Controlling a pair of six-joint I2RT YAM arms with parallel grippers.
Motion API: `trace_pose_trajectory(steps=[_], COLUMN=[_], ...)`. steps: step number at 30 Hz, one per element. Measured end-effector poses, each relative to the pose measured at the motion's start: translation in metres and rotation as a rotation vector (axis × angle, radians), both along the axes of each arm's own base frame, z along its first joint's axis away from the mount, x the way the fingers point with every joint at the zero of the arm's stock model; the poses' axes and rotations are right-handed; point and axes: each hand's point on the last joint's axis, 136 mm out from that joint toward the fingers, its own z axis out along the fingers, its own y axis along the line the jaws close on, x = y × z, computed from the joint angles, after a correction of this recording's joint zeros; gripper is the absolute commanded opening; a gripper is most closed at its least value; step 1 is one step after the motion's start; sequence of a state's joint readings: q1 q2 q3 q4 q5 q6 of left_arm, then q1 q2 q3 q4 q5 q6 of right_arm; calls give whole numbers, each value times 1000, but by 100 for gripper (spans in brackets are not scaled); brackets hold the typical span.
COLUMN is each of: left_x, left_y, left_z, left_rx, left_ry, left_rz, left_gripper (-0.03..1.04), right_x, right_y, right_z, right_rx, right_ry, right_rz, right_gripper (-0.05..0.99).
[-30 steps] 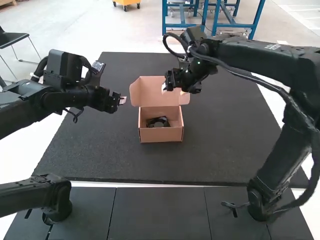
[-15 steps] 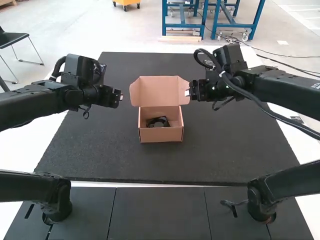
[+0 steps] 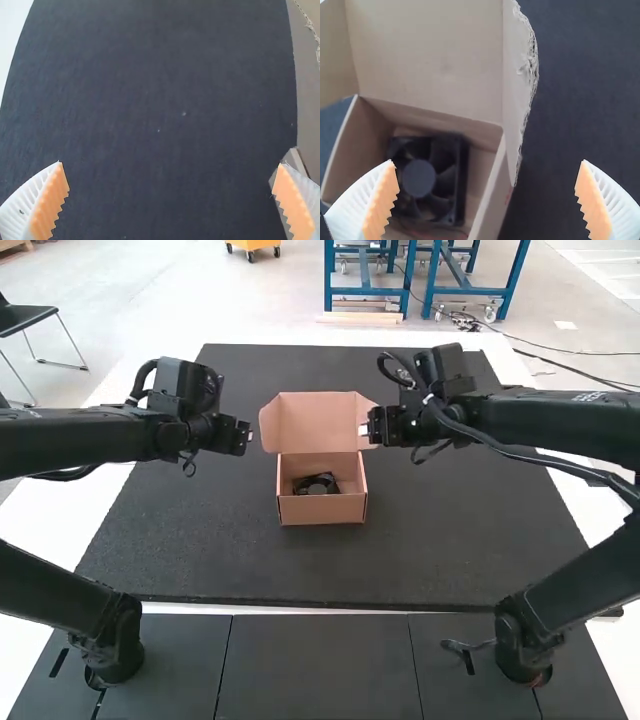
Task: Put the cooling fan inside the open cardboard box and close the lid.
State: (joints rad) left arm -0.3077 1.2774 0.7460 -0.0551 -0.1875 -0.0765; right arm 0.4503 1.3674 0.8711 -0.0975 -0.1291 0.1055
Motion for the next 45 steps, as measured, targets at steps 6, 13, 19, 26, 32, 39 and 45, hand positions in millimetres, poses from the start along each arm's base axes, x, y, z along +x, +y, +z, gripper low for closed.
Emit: trace_pose_trajectory(steps=[6,13,19,26,32,39,45], left_x=[6,11,16,18,19,18,19], left_y=[-2,-4,-5,-6,-6,-6,-7], left_z=[-2,-3,-10,-11,-10,-11,-9], left_rx=[-3,-8,-6,-7,-7,-6,-11], left_ry=[-11,-24,-19,-21,-24,-21,-30], left_rz=[0,0,0,0,0,0,-3], left_gripper=[96,96,96,96,96,96,96], right_x=[9,11,16,27,38,43,43], right_y=[5,6,8,13,17,18,18], right_z=[0,-19,-29,-28,-9,2,2], right_rx=[16,-4,-10,-3,18,33,34], right_ry=[-26,16,27,7,-39,-60,-59], right_rz=[4,4,4,0,-8,-20,-23], right_gripper=[80,80,80,80,79,69,62])
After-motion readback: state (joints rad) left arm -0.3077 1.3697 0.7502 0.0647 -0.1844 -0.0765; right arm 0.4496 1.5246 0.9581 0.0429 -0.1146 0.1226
